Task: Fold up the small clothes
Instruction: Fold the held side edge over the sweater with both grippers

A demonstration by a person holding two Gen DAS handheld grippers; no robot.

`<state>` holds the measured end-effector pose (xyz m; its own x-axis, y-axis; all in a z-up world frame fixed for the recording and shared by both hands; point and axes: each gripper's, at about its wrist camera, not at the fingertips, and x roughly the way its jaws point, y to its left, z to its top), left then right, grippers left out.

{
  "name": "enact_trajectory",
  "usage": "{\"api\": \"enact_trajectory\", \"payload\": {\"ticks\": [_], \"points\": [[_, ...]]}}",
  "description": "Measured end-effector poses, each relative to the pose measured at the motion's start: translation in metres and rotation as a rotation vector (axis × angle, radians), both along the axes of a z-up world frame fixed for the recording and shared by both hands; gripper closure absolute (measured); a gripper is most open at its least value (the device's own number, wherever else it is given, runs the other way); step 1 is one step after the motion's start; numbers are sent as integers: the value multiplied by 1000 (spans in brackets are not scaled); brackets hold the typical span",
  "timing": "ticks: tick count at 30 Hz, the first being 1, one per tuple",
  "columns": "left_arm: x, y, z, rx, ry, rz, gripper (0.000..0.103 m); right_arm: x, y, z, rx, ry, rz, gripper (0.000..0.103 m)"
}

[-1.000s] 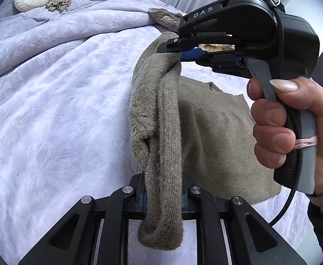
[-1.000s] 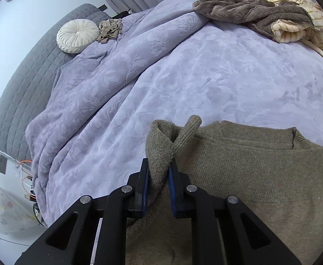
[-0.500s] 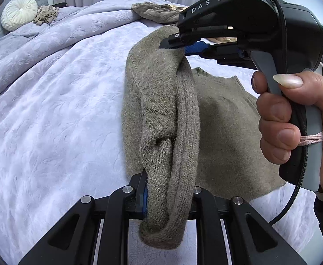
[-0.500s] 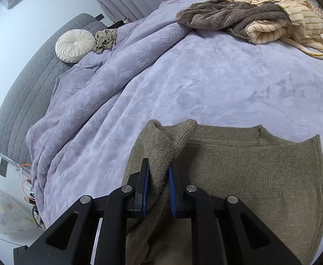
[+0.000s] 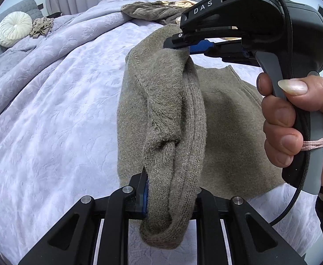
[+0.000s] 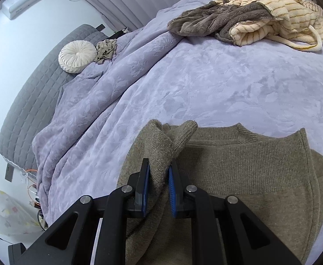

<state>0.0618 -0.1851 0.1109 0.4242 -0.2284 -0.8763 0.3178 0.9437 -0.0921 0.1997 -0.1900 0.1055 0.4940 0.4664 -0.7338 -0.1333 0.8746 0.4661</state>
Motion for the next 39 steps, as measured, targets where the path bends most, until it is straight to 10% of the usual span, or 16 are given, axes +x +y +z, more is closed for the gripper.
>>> {"api": "enact_trajectory", "payload": {"ticks": [39], "points": [[-1,-73,8,113,0,-114,84,-28,-119,8,80,-12,-72,86]]}}
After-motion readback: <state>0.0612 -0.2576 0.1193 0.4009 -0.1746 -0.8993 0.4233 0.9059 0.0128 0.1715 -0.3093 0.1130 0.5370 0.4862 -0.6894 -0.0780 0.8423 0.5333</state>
